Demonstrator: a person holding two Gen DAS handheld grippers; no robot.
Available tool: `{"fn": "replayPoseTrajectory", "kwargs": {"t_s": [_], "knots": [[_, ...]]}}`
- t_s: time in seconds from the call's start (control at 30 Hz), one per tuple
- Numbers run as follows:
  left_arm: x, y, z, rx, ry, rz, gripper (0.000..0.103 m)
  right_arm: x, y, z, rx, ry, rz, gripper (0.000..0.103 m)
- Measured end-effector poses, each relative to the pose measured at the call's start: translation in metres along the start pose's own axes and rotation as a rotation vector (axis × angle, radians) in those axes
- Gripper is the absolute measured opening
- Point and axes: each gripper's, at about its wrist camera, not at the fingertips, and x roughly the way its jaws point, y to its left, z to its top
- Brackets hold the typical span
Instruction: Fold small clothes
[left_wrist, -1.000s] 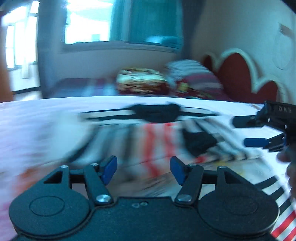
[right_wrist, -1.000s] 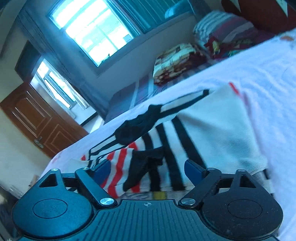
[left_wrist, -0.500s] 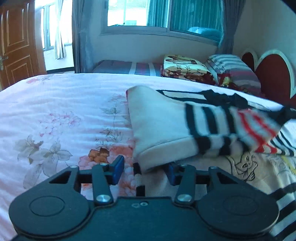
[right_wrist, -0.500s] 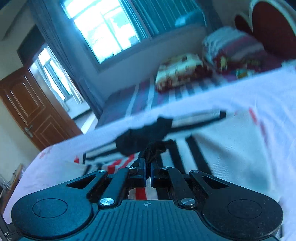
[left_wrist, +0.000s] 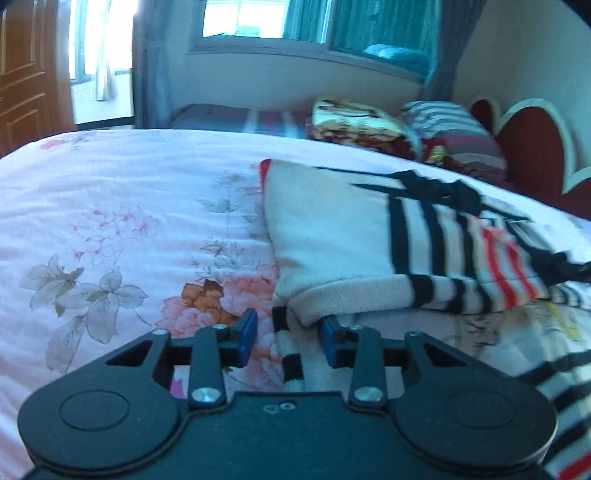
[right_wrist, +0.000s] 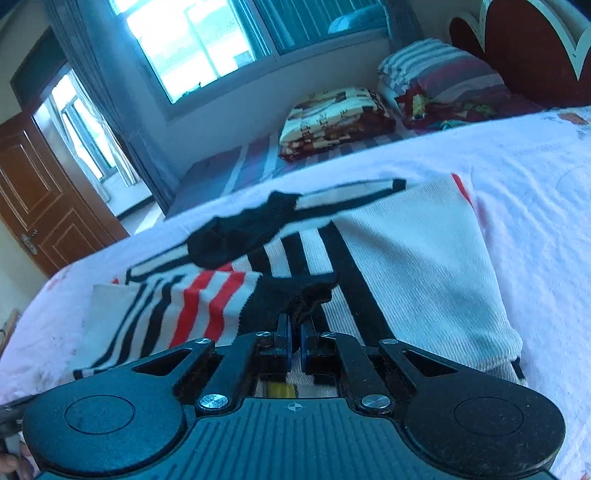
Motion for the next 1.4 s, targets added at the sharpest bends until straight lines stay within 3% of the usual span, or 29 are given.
{"fn": "replayPoseTrajectory", "kwargs": {"t_s": [0.07, 0.1, 0.17, 0.23, 0.33, 0.43, 0.47, 0.5, 0.6, 0.67, 0.8, 0.83, 0.93, 1.0, 1.1, 1.17, 1.27, 1.4], "knots": [[-0.017, 0.006, -0.004, 0.006, -0.045, -0.002, 0.071, 0.003, -0.001, 0.001, 0.004, 0.011, -0.002, 0.004], [-0.026, 0.008, -0.006, 0.008, -0.075, 0.01, 0.074, 0.0, -0.002, 0.002, 0.002, 0.007, -0.012, 0.004], [-0.04, 0.009, -0.003, -0.003, -0.122, -0.017, 0.063, -0.013, -0.002, 0.004, -0.005, -0.039, -0.081, 0.004], [-0.042, 0.0, 0.009, -0.006, -0.147, -0.071, 0.051, -0.023, 0.0, 0.005, -0.017, -0.078, -0.084, 0.004], [-0.02, -0.03, 0.027, 0.048, -0.136, -0.107, 0.05, -0.019, 0.02, 0.001, -0.092, -0.103, -0.071, 0.004], [0.02, -0.045, 0.027, 0.063, -0.026, -0.088, 0.049, 0.0, 0.028, -0.003, -0.123, -0.051, -0.068, 0.004], [0.031, -0.046, 0.022, 0.072, 0.007, -0.069, 0.049, 0.013, 0.026, -0.006, -0.129, 0.001, -0.106, 0.004], [0.034, -0.046, 0.017, 0.1, -0.012, -0.065, 0.05, 0.023, 0.02, -0.01, -0.121, 0.046, -0.118, 0.004], [0.029, -0.045, 0.025, 0.109, -0.005, -0.089, 0.053, 0.013, 0.019, -0.001, -0.074, 0.01, -0.092, 0.004], [0.033, -0.037, 0.038, 0.071, -0.044, -0.102, 0.067, 0.012, 0.028, 0.007, -0.077, -0.047, -0.056, 0.004], [0.065, -0.031, 0.077, 0.083, -0.049, -0.094, 0.064, 0.043, 0.057, 0.024, -0.095, -0.038, 0.029, 0.004], [0.077, -0.03, 0.086, 0.087, -0.034, -0.1, 0.06, 0.053, 0.064, 0.027, -0.103, -0.03, 0.051, 0.004], [0.117, -0.026, 0.104, 0.124, 0.044, -0.077, 0.059, 0.092, 0.091, 0.032, -0.138, 0.023, 0.112, 0.004], [0.129, -0.018, 0.107, 0.132, 0.045, -0.065, 0.068, 0.119, 0.101, 0.03, -0.174, 0.062, 0.072, 0.004], [0.124, -0.012, 0.105, 0.133, 0.042, -0.06, 0.068, 0.128, 0.091, 0.031, -0.135, 0.04, 0.045, 0.004], [0.108, -0.018, 0.102, 0.13, 0.018, -0.026, 0.067, 0.12, 0.092, 0.031, -0.134, 0.015, 0.014, 0.004], [0.086, -0.048, 0.093, 0.154, -0.041, -0.083, 0.073, 0.111, 0.101, 0.026, -0.154, 0.001, 0.056, 0.004], [0.097, -0.088, 0.082, 0.214, -0.007, -0.093, 0.072, 0.123, 0.116, 0.019, -0.2, 0.056, 0.058, 0.004]]}}
